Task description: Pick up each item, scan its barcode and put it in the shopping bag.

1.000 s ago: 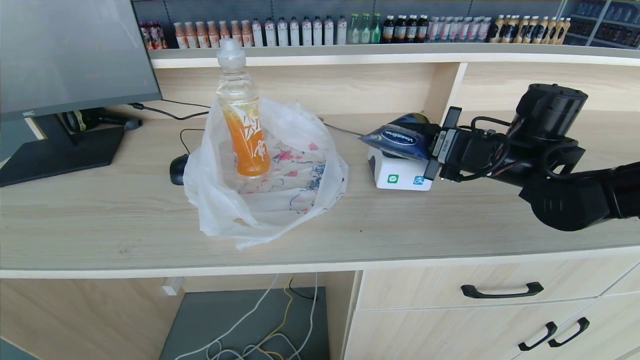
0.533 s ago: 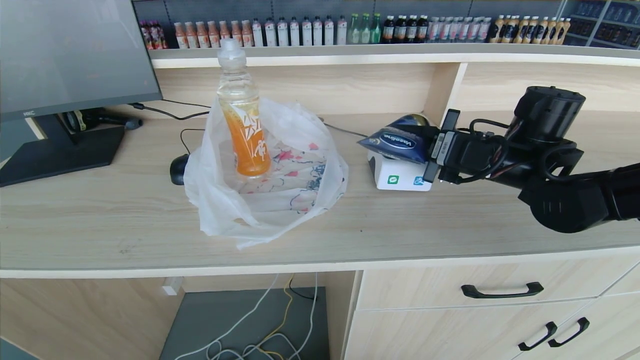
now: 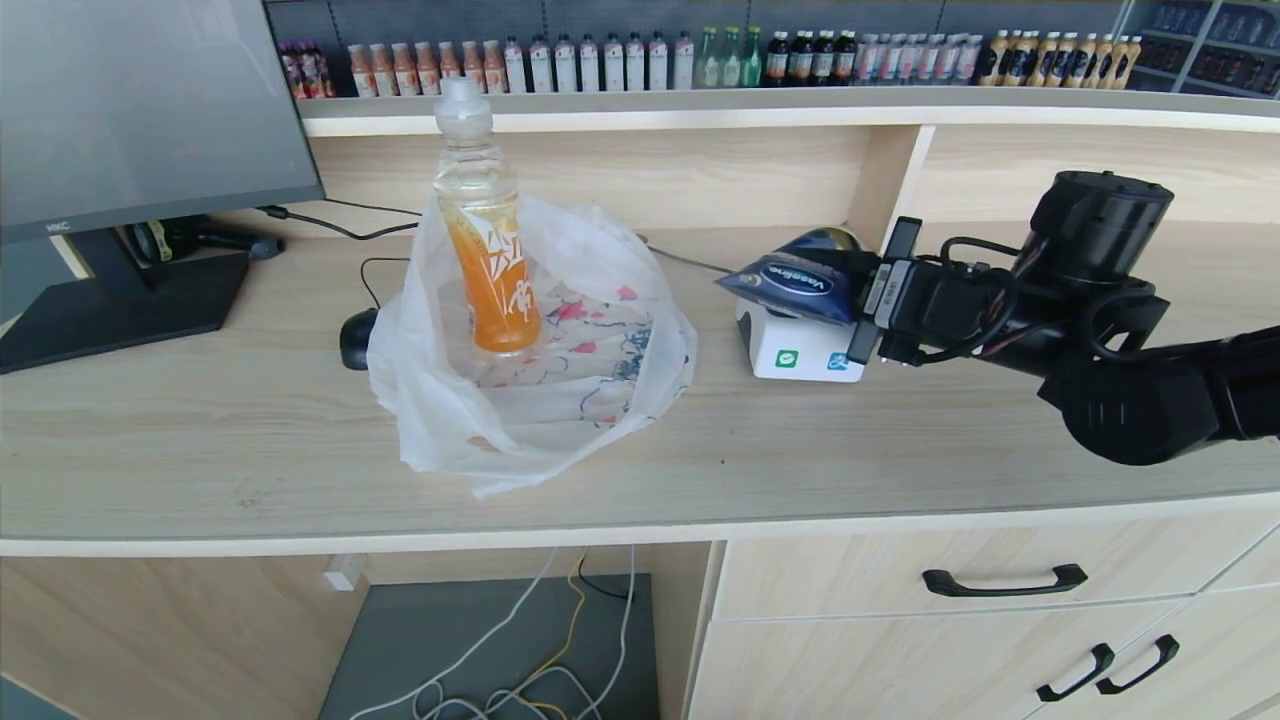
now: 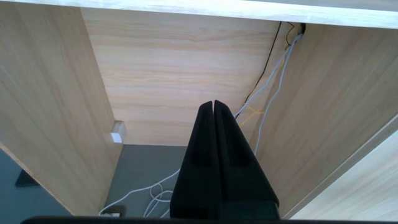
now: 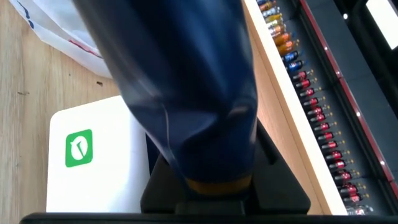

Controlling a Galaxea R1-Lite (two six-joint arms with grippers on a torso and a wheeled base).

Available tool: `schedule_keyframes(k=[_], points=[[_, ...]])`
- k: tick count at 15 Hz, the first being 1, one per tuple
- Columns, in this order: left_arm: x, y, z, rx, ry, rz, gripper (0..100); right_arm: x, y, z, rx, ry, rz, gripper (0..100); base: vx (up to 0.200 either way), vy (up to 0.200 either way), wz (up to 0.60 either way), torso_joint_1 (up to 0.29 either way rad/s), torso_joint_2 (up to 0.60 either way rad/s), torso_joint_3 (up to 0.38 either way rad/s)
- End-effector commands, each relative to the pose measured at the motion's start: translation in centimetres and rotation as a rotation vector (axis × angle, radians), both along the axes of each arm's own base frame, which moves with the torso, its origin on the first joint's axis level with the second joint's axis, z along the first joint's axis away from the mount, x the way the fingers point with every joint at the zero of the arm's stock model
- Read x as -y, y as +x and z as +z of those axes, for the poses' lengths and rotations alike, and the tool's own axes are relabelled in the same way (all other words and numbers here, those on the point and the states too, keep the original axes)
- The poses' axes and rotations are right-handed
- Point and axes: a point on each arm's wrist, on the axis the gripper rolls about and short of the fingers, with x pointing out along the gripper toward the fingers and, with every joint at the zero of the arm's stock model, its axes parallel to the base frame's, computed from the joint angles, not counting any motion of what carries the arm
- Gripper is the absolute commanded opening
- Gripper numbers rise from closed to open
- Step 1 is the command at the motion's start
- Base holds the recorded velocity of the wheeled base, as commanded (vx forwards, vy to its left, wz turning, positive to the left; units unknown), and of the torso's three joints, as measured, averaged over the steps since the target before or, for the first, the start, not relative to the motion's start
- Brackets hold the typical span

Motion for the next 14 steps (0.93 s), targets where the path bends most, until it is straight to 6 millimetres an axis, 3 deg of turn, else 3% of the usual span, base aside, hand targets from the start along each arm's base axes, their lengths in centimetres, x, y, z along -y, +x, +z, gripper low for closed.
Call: schedule_keyframes(k=[1,9,14], points=[[0.0,0.0,0.0,0.000,0.000,0.000,0,-0.1,-0.3,0.5,0.016,0.005,0.005,0,0.000,0.000,0.00,0.000,0.00,0.000],[0.0,0.0,0.0,0.000,0.000,0.000,0,-0.1,-1.2,1.6,-0.002,0.045,0.007,0,0.000,0.000,0.00,0.000,0.00,0.000],[0.0,0.0,0.0,0.000,0.000,0.000,0,-0.1,-4.0,5.6,-0.029,0.192,-0.020,0,0.000,0.000,0.00,0.000,0.00,0.000]])
